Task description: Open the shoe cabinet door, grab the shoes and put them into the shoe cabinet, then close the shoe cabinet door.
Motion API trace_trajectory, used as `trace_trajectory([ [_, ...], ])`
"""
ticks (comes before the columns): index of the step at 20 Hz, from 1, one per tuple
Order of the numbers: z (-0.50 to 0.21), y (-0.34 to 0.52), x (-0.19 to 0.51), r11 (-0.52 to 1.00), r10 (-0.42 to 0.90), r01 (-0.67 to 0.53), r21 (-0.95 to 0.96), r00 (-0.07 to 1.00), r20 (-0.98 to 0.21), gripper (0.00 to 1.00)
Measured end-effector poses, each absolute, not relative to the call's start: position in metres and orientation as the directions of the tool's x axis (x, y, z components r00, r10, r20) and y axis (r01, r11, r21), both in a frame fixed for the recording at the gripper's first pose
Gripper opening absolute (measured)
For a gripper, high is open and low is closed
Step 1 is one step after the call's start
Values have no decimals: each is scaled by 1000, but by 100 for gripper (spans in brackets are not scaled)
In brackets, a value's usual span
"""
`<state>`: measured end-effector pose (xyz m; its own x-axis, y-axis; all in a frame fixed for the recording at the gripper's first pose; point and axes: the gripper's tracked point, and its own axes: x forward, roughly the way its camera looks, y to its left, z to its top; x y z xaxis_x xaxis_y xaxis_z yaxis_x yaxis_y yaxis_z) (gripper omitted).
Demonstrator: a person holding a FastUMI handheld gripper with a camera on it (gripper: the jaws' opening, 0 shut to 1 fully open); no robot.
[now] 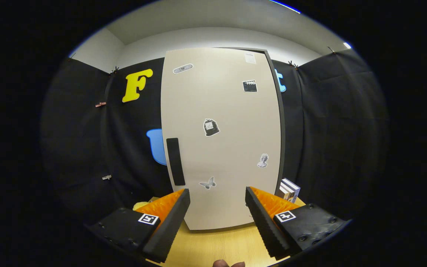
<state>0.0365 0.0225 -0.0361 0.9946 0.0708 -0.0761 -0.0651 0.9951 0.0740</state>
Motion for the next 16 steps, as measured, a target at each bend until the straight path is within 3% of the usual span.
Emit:
trace_trajectory([
  [16, -35, 18, 35, 996, 72, -67, 67, 995, -72, 98],
])
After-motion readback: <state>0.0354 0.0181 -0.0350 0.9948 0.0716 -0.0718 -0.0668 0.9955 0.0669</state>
